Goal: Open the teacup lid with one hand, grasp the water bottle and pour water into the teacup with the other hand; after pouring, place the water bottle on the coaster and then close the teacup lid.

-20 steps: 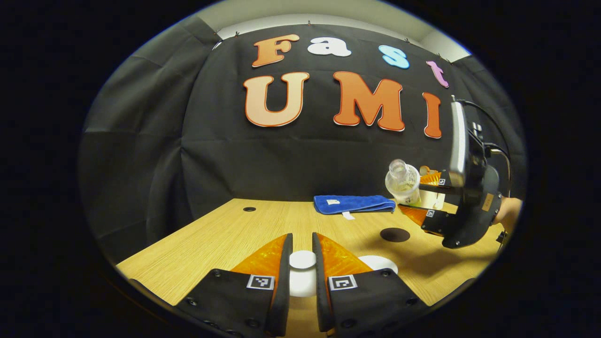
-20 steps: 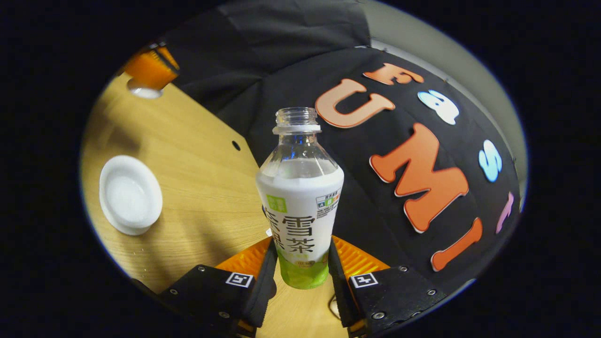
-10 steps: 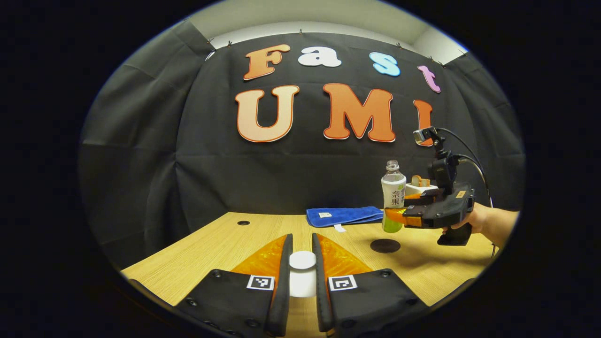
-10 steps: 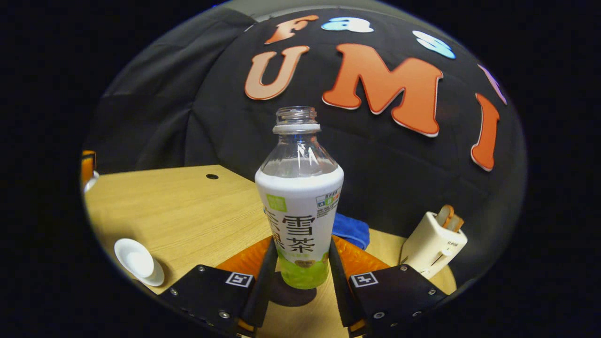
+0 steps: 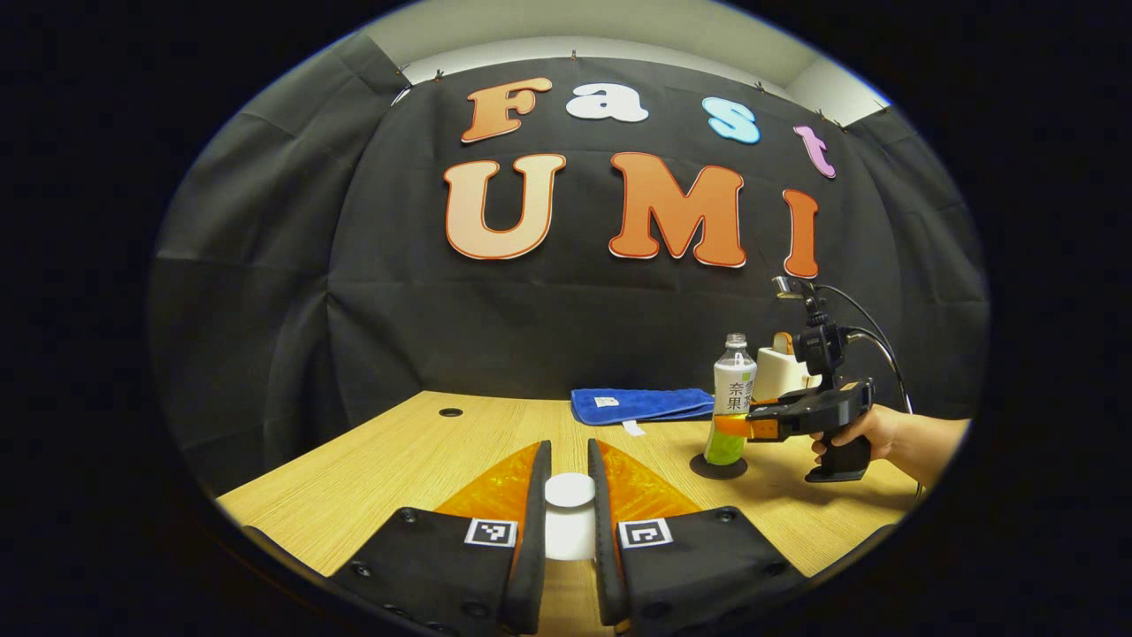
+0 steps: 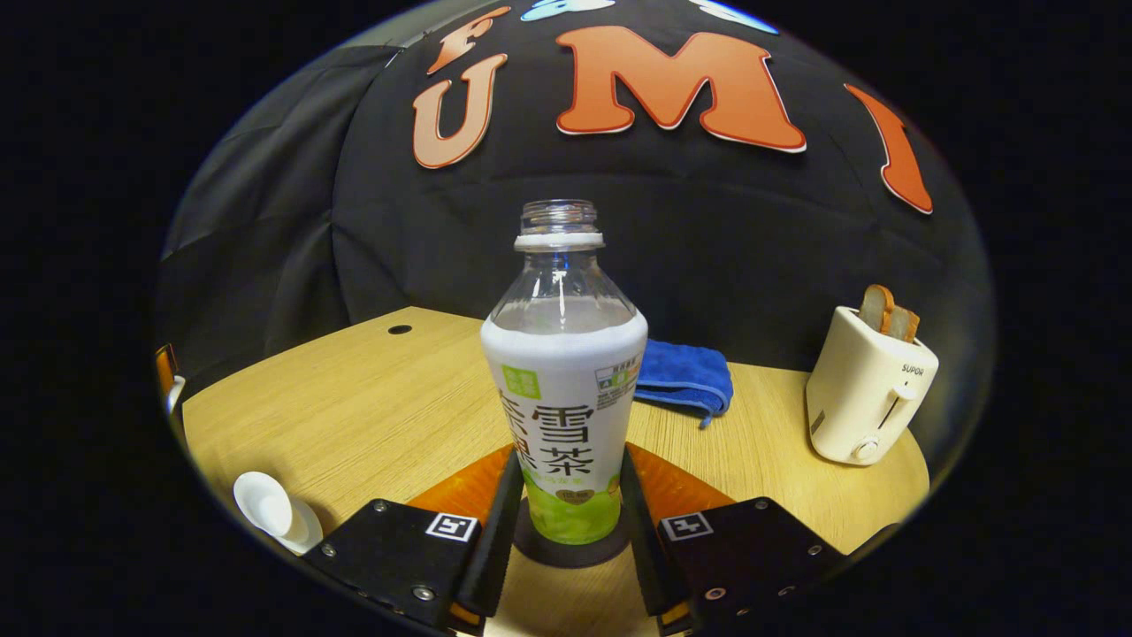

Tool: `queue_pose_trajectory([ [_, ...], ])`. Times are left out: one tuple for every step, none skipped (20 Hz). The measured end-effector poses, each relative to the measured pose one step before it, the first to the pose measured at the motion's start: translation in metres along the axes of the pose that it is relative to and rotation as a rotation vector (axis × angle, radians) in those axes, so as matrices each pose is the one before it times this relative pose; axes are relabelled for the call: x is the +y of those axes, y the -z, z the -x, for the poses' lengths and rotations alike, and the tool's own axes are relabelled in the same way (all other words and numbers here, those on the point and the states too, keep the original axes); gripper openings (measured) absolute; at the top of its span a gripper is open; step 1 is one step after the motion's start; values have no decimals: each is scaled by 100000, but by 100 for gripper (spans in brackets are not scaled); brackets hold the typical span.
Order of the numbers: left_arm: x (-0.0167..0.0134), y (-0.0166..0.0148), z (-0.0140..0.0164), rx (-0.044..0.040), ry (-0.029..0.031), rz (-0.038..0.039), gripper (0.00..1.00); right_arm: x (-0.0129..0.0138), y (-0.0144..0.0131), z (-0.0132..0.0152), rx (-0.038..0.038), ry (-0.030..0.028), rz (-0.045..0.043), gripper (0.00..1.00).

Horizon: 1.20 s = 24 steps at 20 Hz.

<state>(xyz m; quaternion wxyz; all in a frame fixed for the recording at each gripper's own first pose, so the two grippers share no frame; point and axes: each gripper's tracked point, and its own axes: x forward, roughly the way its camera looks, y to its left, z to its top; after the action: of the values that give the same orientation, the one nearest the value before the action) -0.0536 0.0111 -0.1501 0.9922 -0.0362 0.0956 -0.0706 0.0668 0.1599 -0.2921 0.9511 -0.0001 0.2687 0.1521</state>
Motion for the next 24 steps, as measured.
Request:
queue_pose_trajectory([
  [-69, 156, -133, 447, -30, 61, 28, -86, 235, 238, 1515, -813, -356, 61],
  [-96, 201, -12, 300, 232, 10, 28, 167, -198, -589, -1529, -577, -1116, 61],
  [-11, 52, -41, 306, 7, 179, 28, -34, 178, 153, 626, -205, -1039, 61],
  [-11, 173, -191, 634, 77, 228, 28, 115, 40, 128, 28, -529, -928, 58],
  [-84, 188, -197, 389, -34, 178, 28, 6, -117, -1, -515, -470, -292, 61],
  [-159, 110, -12, 315, 272, -31, 28, -54, 64, -33, 301, -176, -310, 61],
  [-293, 47, -147, 165, 463, -71, 27, -85, 164, -131, 1067, 661, -36, 64],
  [-349, 112, -135, 365, 863, -23, 28, 1, 419, 82, 1081, -417, -95, 66],
  [-399, 57, -146, 300, 661, -6, 28, 123, 111, 225, 878, -889, 54, 69],
  [-445, 67, -274, -184, 1121, 105, 28, 166, 6, 162, -19, -774, 183, 75],
  [-448, 129, -268, 132, 757, 187, 28, 40, -293, 177, -1027, -364, 368, 85],
  [-398, 79, -204, -21, 1103, 496, 28, -90, -187, 255, -959, 259, 522, 89],
  [-479, 207, -317, 251, 1133, 775, 27, -145, -270, 307, -991, 47, 304, 96],
  [-429, 492, -291, 652, 1093, 654, 28, -99, -112, 411, -620, -7, -111, 98],
  [-444, 345, -225, 315, 998, 723, 27, 16, -172, 544, -634, -679, -244, 97],
  [-503, 416, -232, 697, 960, 183, 28, 55, -84, 613, -599, -272, -54, 97],
  [-426, 456, -225, 268, 663, -326, 28, -144, -128, 666, -639, -101, 193, 97],
  [-324, 563, -415, 711, 307, -685, 28, -42, -98, 771, -927, -1, 104, 97],
  [-262, 449, -252, 1014, 186, -583, 28, 39, -80, 709, -935, -328, -104, 98],
  [-237, 456, -281, 625, 273, -512, 27, 14, -33, 700, -796, -260, 10, 97],
  [-256, 339, -298, 459, 452, -264, 28, -38, -247, 773, -1085, -204, 66, 98],
  [-152, 440, -314, 699, 118, -239, 28, 164, -137, 696, -1336, -443, 64, 97],
  [-55, 375, -116, 642, -4, 36, 28, 46, -268, 717, -1399, -255, -343, 97],
  [-103, 437, -206, 644, 22, -156, 27, 119, -152, 585, -1247, -674, -757, 97],
])
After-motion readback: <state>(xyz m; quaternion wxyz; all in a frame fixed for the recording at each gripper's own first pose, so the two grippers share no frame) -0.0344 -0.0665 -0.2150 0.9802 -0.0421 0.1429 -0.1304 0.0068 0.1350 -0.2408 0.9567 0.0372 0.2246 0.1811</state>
